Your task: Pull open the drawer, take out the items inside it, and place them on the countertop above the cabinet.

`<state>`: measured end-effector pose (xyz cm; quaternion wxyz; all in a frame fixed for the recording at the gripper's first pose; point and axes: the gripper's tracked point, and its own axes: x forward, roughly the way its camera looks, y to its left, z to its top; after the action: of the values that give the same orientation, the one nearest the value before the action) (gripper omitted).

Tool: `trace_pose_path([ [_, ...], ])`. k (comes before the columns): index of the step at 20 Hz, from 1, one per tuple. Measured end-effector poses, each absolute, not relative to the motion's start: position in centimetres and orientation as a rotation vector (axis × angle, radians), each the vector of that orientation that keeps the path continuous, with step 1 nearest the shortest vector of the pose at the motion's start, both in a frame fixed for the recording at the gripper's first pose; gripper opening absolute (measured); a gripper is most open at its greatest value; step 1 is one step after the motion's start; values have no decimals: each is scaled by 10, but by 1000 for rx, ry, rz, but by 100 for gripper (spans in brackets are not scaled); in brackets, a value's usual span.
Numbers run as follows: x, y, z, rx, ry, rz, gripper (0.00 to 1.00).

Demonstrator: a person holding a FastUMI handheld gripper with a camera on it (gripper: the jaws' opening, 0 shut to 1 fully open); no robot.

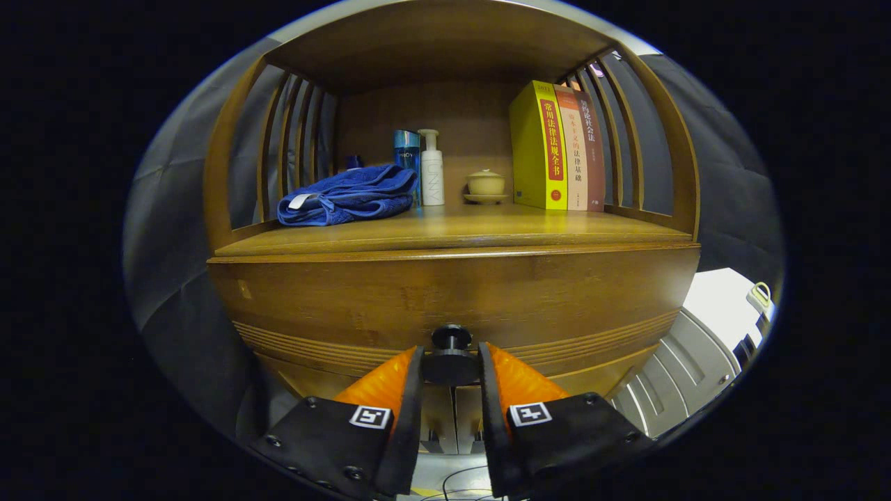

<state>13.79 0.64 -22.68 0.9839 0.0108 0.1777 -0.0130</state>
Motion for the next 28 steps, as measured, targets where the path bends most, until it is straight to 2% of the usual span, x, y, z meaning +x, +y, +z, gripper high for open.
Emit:
trace_pose_path([
  [4, 129, 6, -224, 24, 357, -18, 48],
  [6, 124, 6, -224, 27, 362, -15, 45],
  [28, -1, 15, -225, 30, 429, -23, 45],
])
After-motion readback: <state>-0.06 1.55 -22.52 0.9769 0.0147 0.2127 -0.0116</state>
